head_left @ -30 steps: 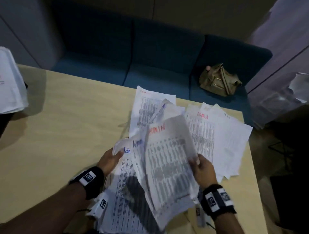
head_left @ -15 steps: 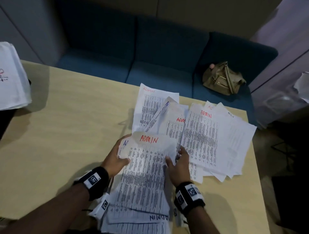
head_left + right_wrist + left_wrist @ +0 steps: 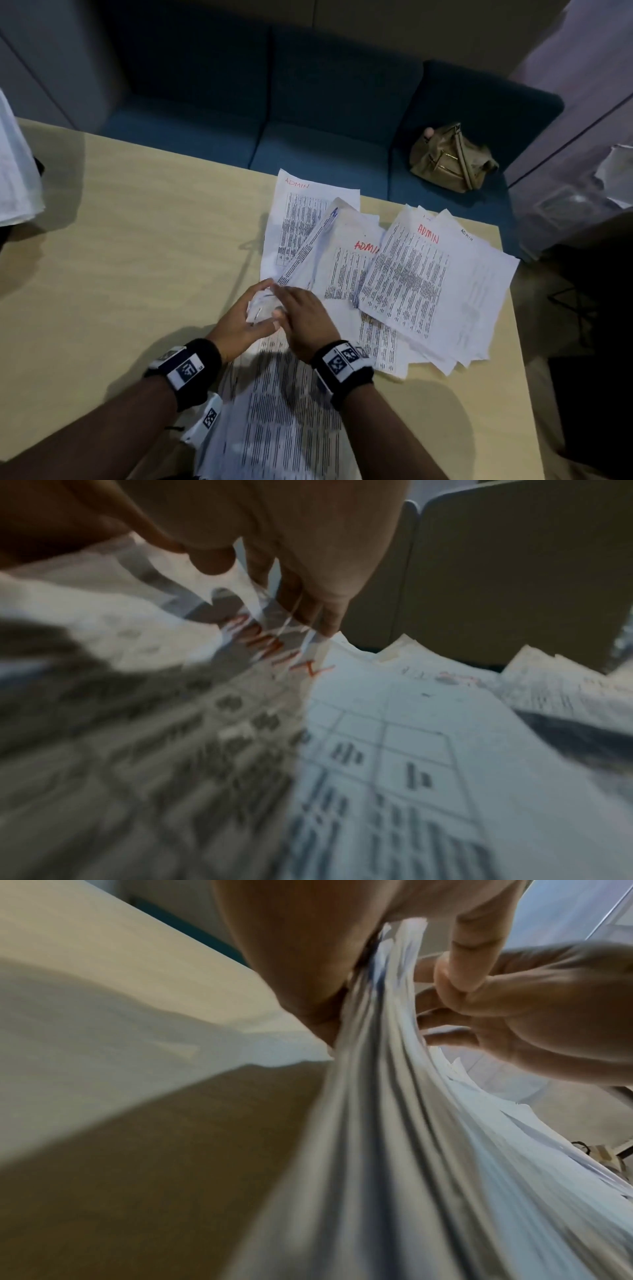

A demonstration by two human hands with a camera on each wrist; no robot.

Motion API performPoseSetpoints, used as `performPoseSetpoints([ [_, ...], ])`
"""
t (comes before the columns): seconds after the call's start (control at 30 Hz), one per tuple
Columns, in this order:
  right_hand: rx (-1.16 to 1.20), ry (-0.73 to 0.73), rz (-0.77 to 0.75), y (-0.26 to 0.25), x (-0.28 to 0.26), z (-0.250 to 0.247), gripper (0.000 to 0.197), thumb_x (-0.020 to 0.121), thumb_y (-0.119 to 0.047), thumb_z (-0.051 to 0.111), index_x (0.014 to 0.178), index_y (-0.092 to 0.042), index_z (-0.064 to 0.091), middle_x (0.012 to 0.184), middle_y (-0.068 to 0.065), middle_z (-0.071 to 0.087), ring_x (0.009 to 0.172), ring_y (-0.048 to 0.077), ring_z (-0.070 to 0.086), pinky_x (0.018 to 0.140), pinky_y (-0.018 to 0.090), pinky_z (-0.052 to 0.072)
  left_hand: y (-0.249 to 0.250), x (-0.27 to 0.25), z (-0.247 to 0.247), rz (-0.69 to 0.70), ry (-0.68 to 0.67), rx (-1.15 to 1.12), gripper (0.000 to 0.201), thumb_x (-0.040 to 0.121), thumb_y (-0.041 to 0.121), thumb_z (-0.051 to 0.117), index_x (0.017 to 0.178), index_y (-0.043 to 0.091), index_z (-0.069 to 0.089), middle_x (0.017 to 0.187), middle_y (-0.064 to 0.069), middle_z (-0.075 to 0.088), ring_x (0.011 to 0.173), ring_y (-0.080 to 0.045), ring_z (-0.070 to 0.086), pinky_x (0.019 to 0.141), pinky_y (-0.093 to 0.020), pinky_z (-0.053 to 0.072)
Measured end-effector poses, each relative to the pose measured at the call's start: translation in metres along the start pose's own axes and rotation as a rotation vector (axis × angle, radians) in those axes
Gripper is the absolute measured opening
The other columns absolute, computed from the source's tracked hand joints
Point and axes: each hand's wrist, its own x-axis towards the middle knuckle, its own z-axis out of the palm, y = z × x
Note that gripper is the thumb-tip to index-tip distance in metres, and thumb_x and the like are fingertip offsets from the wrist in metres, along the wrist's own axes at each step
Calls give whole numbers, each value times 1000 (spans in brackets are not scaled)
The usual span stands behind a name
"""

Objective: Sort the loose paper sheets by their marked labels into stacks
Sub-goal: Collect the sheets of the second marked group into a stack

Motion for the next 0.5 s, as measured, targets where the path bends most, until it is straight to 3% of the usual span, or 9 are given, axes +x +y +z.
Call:
performPoseSetpoints([
  [0.1, 118, 162, 149, 24, -3, -14, 48, 96, -40, 33, 139, -22, 46, 142, 3, 47, 131, 21, 41, 112, 40, 29, -6, 0, 0, -58, 81, 129, 56, 80, 19, 76, 131, 28, 53, 123, 12, 65, 115, -6, 59, 103, -30, 43],
  [0.2, 77, 471, 702, 81, -21, -47, 45, 91, -37, 56, 133, -25, 50, 148, 2, 40, 136, 23, 36, 115, 43, 25, -12, -8, -1, -170, 6, 227, 48, 85, 18, 70, 130, 21, 53, 118, 9, 65, 108, -12, 62, 101, -31, 45],
  [0.3, 54, 539, 1223, 131, -55, -76, 64, 81, -39, 69, 136, -19, 42, 152, 13, 26, 141, 32, 23, 113, 54, 21, -18, -15, -2, -185, -43, 267, 31, 90, 16, 64, 108, 38, 53, 103, 17, 62, 105, -17, 61, 96, -34, 47],
  [0.37, 119, 504, 1356, 147, -76, -88, 83, 75, -38, 76, 140, -13, 32, 151, 18, 23, 139, 35, 22, 109, 57, 23, -18, -16, -2, -178, -52, 263, 31, 91, 15, 62, 100, 43, 52, 97, 25, 62, 102, -14, 62, 93, -33, 48],
  [0.43, 127, 420, 1387, 158, -89, -94, 97, 71, -38, 80, 143, -6, 24, 146, 23, 28, 134, 40, 29, 106, 53, 30, -18, -15, -1, -173, -51, 255, 32, 91, 14, 62, 99, 43, 52, 86, 32, 65, 97, -4, 61, 86, -25, 48],
  [0.5, 150, 388, 1390, 165, -96, -96, 103, 70, -33, 82, 145, -3, 17, 145, 24, 29, 132, 42, 33, 106, 51, 34, -16, -14, 1, -168, -51, 251, 34, 92, 14, 61, 100, 45, 51, 89, 32, 62, 94, 3, 57, 78, -17, 44],
])
